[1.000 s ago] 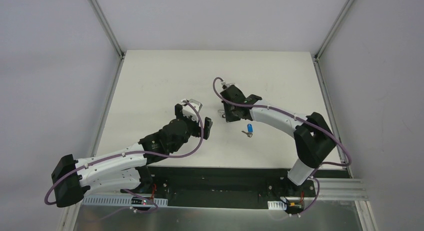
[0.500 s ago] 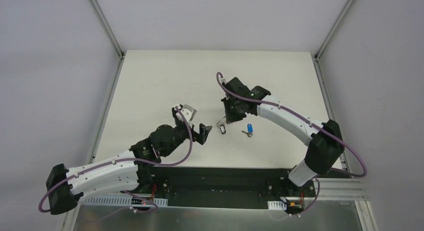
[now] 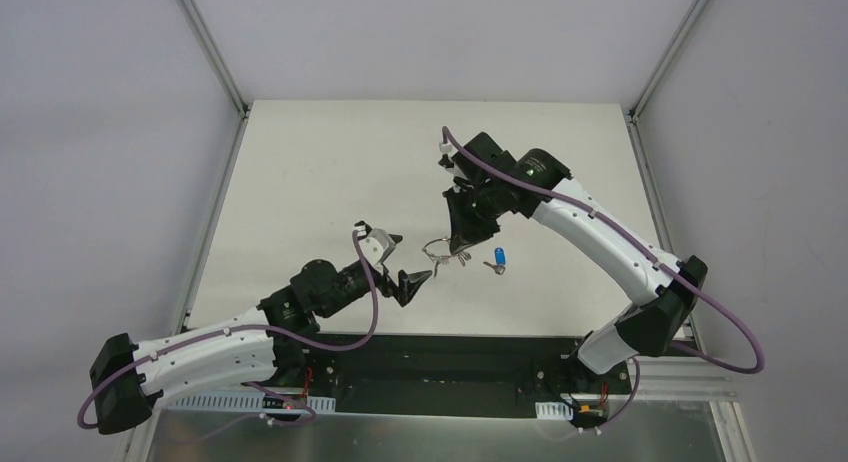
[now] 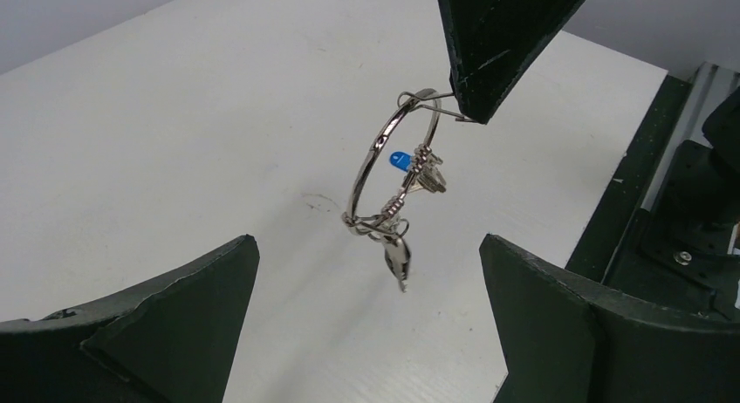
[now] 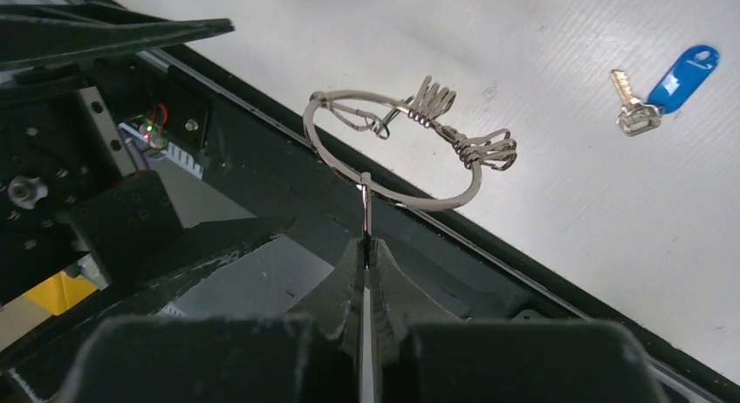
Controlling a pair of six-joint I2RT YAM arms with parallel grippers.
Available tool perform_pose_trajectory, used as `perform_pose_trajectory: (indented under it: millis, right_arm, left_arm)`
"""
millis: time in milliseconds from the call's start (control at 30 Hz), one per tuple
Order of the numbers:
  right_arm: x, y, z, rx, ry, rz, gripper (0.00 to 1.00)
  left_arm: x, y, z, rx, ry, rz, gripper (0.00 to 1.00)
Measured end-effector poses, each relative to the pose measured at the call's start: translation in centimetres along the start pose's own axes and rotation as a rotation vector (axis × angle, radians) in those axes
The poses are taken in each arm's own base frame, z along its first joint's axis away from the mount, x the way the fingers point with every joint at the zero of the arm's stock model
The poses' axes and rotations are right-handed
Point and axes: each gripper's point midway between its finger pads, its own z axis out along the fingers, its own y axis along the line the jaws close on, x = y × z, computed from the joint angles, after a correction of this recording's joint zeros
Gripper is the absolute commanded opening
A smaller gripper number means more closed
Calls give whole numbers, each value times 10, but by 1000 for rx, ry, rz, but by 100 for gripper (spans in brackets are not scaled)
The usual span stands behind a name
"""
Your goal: Put the keys on the keyring
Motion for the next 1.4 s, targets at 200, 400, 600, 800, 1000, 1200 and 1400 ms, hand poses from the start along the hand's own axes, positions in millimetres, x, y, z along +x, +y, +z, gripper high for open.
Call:
perform_pose_trajectory:
  millis: [200, 400, 600, 800, 1000, 1200, 1400]
  right_arm:
    - [18, 20, -13, -55, 69, -22, 0]
    - [32, 30, -14, -69, 139, -37, 0]
    - [43, 32, -16, -58, 180, -45, 0]
    - [47, 33, -13, -55, 209, -44, 0]
    - [48, 38, -8, -73, 237, -34, 0]
    - [52, 45, -4, -93, 272, -28, 0]
    - [54, 54, -2, -118, 291, -33, 0]
  left_arm:
    - [-9, -9, -2, 59, -62, 19, 100]
    - [-9, -11, -7, 88, -109, 66, 100]
    - [-10, -19, -11, 145, -150, 129, 100]
    - [-8, -39, -12, 263, -160, 173, 100]
    - [-4, -51, -13, 337, -154, 181, 100]
    - [0, -56, -13, 363, -142, 182, 100]
    - [1, -58, -10, 375, -128, 183, 98]
